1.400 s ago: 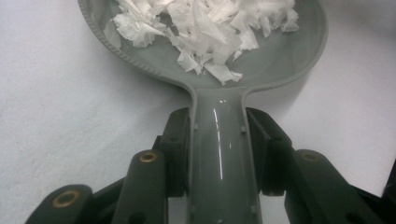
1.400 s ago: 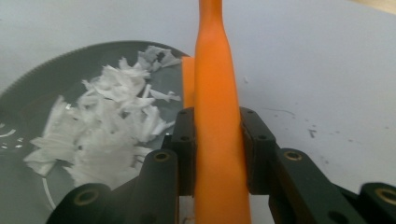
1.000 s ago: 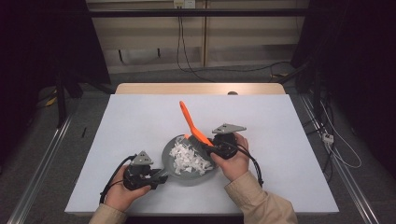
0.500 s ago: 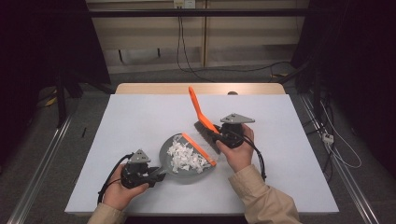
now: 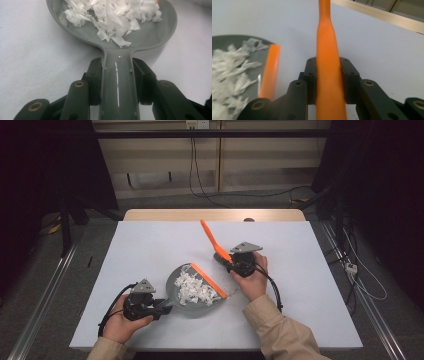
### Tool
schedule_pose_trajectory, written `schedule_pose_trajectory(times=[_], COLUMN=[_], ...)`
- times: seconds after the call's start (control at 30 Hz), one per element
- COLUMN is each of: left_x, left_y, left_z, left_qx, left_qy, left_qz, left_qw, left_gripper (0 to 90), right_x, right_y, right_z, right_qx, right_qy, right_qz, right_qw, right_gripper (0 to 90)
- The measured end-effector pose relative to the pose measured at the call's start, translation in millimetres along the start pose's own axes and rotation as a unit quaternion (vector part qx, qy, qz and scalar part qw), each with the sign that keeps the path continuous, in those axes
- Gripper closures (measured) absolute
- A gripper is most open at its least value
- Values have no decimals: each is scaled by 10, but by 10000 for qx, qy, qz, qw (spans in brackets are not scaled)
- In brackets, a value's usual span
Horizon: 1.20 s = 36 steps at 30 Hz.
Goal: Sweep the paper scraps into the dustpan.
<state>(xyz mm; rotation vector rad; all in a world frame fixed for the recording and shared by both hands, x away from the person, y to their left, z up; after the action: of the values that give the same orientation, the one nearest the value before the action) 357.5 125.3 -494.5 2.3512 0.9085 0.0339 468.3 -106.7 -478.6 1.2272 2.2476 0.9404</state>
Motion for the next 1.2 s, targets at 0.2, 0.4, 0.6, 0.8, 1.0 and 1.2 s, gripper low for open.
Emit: schedule_pose_trajectory(times=[0.2, 0.4, 0.6, 0.8, 1.0, 1.2], left_x=[2, 7, 13, -3, -27, -88], left_y=[9, 1, 7, -4, -36, -92], left_z=[26, 34, 48, 29, -81, -99], left_qx=[12, -13, -54, -6, -26, 36], left_qy=[0, -27, -28, -105, -168, -225], left_qz=[16, -1, 60, 101, 205, 309], left_qw=[10000, 10000, 10000, 9999, 9996, 9993], left_gripper=[623, 622, 620, 624, 625, 625], right_x=[280, 542, 534, 361, 264, 176], right_y=[19, 122, 224, 201, 113, 10], right_z=[-34, -142, -282, -309, -270, -301], right_qx=[25, -159, -372, -400, -281, -246], right_qy=[571, 1257, 1300, 1110, 902, 666], right_qz=[-42, -12, -13, 178, 195, 238], right_qw=[9984, 9919, 9908, 9929, 9953, 9972], right_gripper=[710, 712, 711, 712, 711, 711])
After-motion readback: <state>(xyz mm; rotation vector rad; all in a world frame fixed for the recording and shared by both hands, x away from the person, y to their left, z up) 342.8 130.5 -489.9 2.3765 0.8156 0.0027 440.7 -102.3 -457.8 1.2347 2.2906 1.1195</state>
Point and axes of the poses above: each handheld gripper's, and its own axes: z roughly forward along the jaws, y roughly out of its top, x roughly to its left, the point moved 9 cm from there along z, roughly forward along the jaws, and after that the axes turned 8 degrees about x, right-handed, at the moved point
